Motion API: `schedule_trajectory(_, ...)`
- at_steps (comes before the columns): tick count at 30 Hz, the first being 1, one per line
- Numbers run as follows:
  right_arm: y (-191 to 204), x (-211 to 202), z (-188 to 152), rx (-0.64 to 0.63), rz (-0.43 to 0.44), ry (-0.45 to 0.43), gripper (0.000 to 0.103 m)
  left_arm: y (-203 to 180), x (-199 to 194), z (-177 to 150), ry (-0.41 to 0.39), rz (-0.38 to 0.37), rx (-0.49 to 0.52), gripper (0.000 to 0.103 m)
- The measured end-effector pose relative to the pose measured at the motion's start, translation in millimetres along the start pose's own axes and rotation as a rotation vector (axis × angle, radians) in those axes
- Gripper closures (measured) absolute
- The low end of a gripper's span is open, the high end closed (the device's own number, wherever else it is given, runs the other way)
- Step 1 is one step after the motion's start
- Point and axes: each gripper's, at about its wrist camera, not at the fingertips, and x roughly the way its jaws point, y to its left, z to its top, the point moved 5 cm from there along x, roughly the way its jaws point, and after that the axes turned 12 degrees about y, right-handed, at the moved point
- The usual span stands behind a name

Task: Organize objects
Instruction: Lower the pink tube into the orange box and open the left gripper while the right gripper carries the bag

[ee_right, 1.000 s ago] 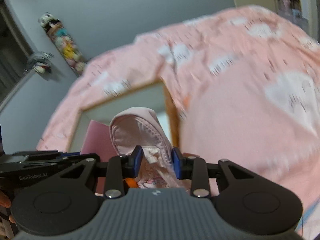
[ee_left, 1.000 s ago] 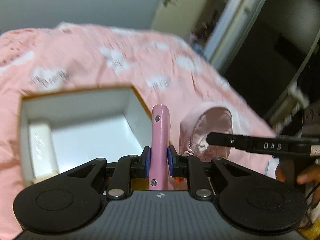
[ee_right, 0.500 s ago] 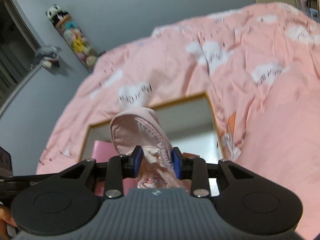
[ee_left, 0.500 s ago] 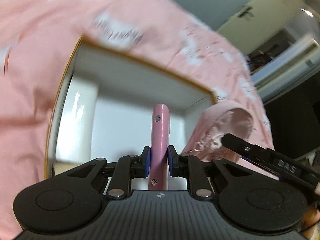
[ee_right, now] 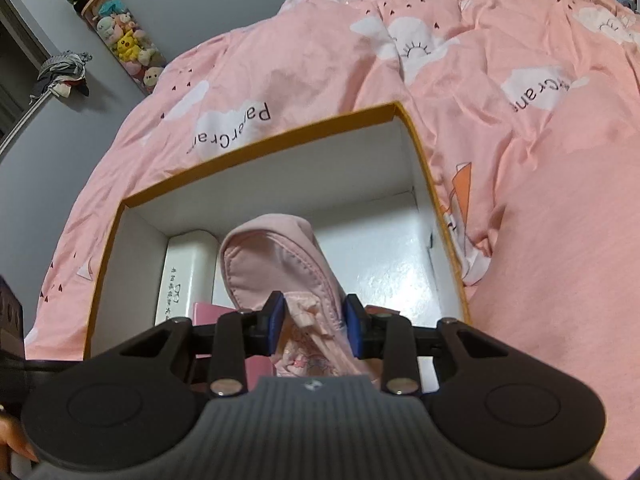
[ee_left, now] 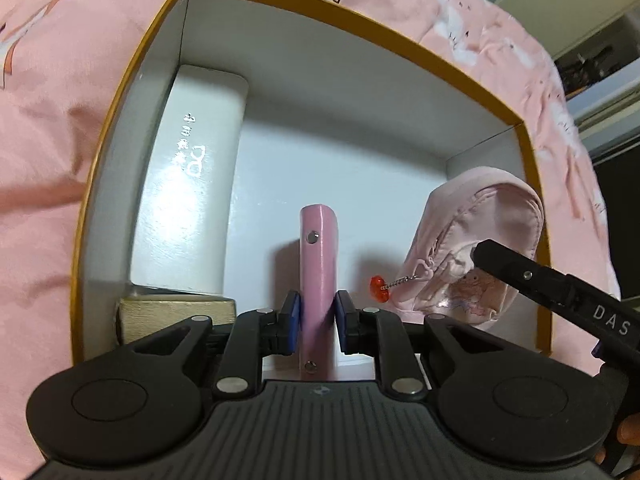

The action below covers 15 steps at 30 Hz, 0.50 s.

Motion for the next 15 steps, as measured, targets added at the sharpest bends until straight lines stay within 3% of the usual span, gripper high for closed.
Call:
schedule_trajectory(5,3,6,-4,-0.006,-0.009,0.015,0.069,2,2,-2,0.007,0.15,0.064,0.074)
schedule_trajectory(10,3,7,-5,0.004,-0.003,0.025,0.068,-1,-10,-8,-0.016,0.18,0.119,0.074)
schedule_trajectory(15,6,2,-4,0.023,0.027,0.027,0.068,2,-34,-10,-0.089,0.161,0.143,0.074)
